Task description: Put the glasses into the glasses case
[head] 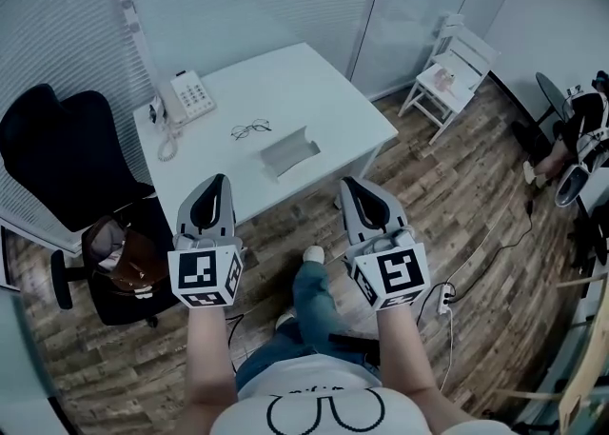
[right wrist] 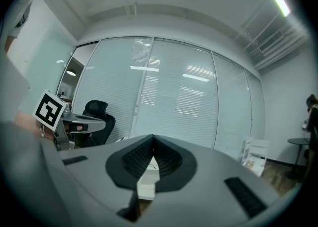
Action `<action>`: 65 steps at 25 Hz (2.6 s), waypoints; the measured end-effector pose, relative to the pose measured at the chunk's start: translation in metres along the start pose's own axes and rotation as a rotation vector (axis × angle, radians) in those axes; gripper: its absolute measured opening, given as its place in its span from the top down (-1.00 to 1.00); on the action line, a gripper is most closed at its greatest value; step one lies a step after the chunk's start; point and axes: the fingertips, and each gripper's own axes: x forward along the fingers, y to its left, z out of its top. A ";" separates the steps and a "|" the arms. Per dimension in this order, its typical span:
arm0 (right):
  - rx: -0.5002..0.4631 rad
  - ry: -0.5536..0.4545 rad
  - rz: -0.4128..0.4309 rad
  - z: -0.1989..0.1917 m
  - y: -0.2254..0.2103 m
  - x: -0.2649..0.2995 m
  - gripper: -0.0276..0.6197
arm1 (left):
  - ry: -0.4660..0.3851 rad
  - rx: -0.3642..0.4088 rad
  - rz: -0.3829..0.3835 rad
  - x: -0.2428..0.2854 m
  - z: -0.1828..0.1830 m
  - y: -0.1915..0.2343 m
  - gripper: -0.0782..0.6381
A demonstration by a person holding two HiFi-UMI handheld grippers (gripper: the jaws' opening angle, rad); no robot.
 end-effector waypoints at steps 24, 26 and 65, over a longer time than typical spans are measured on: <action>0.047 -0.028 0.091 -0.027 -0.170 0.253 0.88 | 0.038 0.030 0.090 0.267 -0.011 0.062 0.74; 0.054 -0.019 0.104 -0.034 -0.182 0.271 0.88 | 0.047 0.023 0.092 0.283 -0.016 0.067 0.74; 0.103 0.341 0.154 -0.177 -0.167 0.328 0.88 | 0.844 0.141 -0.624 0.335 -0.295 0.073 0.45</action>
